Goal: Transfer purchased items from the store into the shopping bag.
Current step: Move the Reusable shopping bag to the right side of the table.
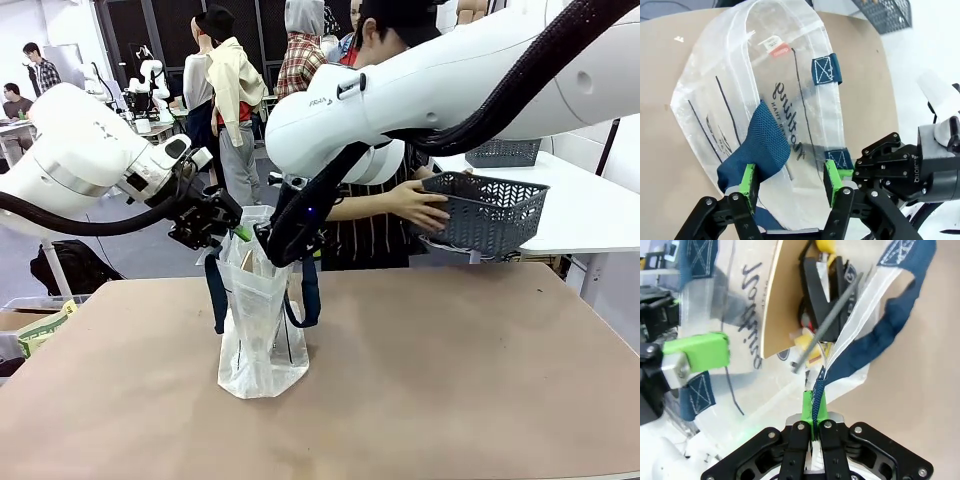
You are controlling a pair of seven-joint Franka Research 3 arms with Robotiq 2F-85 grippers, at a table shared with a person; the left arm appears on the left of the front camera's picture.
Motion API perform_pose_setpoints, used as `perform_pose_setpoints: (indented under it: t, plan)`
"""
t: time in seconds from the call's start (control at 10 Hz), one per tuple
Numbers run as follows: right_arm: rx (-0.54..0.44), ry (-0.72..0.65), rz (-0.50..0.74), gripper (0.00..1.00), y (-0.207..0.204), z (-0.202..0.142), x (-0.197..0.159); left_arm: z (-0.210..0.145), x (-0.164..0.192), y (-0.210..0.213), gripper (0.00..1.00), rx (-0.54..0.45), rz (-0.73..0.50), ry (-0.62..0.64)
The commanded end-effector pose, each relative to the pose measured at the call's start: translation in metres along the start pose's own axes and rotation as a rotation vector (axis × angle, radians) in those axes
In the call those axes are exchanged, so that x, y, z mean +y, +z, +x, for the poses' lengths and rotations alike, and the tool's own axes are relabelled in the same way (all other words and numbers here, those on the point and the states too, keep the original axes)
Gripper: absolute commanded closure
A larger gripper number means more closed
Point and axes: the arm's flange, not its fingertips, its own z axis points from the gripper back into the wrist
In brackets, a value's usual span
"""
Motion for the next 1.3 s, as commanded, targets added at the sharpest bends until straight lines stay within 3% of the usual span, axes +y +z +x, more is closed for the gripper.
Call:
perform_pose_setpoints:
  t: [0.0,1.2]
  plan:
    - [0.015,0.055,0.004,1.00,-0.003,0.009,0.011,0.003,0.004,-0.004,0.32,0.015,-0.053,-0.002]
    - [0.080,0.195,0.007,1.00,-0.023,0.023,0.054,0.005,0.000,-0.014,0.32,0.010,-0.163,-0.043]
